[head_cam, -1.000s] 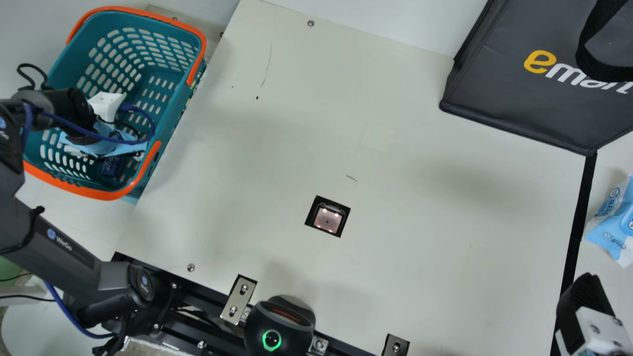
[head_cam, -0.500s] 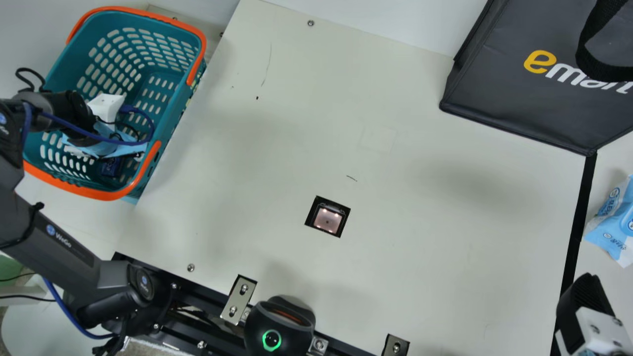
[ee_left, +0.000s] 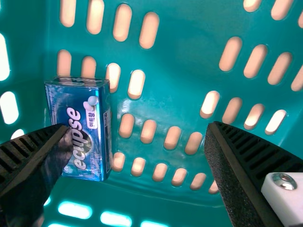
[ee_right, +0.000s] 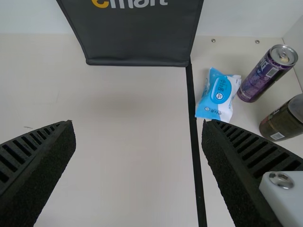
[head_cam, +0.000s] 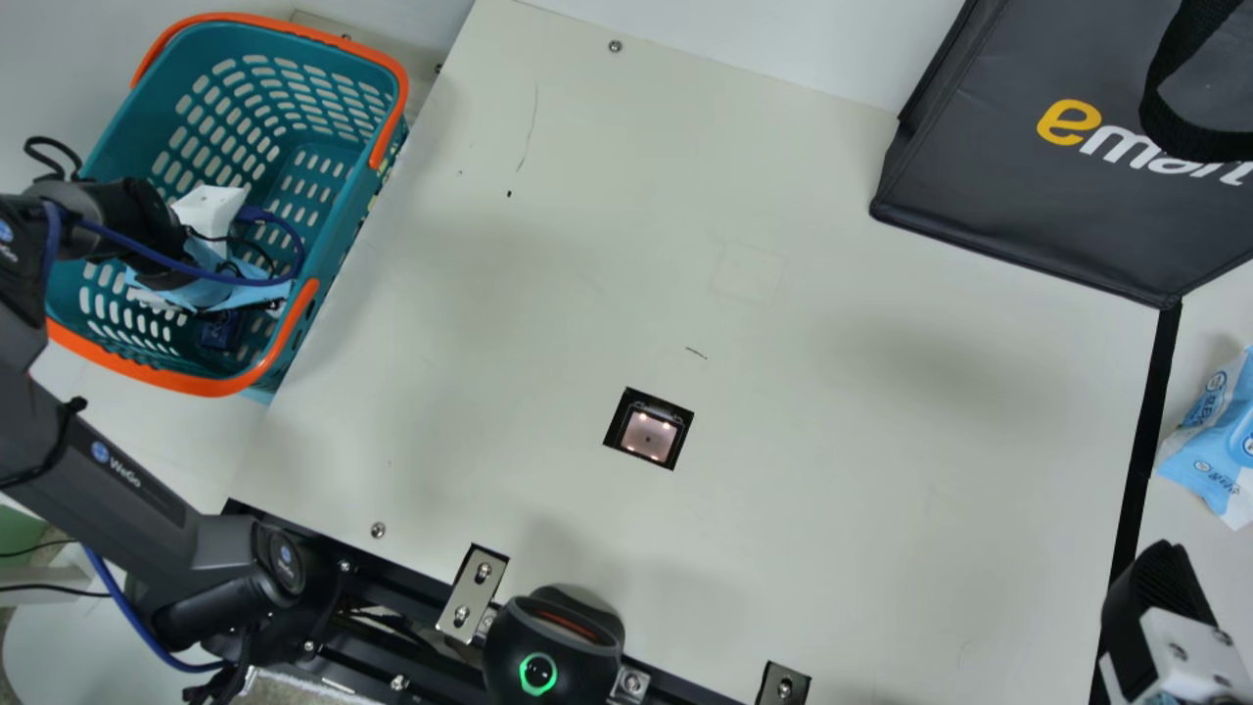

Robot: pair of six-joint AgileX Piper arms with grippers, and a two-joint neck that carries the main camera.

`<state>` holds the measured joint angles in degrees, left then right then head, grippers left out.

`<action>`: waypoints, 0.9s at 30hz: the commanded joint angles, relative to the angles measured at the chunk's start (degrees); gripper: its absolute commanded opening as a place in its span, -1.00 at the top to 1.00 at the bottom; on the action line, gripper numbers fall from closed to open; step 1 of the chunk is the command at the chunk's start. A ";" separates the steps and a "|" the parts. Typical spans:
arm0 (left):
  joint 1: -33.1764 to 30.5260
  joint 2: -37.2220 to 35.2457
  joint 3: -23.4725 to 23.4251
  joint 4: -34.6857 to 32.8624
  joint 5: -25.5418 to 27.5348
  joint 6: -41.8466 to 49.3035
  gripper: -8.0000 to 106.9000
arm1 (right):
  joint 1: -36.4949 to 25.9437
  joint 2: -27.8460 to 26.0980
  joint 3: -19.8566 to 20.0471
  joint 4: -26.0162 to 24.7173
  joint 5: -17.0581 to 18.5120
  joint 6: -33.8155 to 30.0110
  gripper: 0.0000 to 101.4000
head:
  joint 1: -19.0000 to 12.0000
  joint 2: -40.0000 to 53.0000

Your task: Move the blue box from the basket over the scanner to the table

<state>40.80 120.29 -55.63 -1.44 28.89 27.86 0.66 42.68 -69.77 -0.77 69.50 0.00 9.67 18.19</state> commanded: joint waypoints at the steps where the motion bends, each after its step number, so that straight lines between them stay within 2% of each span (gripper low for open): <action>1: -0.33 -0.58 0.43 -1.88 0.63 1.48 -0.71 | 0.00 0.00 0.00 0.00 0.00 0.00 -0.87 | -1.75 0.23; 11: -2.97 -4.55 3.27 -8.59 2.67 5.56 -0.71 | 0.00 0.00 0.00 0.00 0.00 0.00 -0.87 | -1.75 0.23; 27: -1.33 -6.13 2.24 -7.18 3.37 6.88 -0.71 | 0.00 0.00 0.00 0.00 0.00 0.00 -0.87 | -1.75 0.23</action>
<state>39.35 114.04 -53.27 -8.90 32.44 34.71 0.66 42.68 -69.77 -0.77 69.50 0.00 9.58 18.28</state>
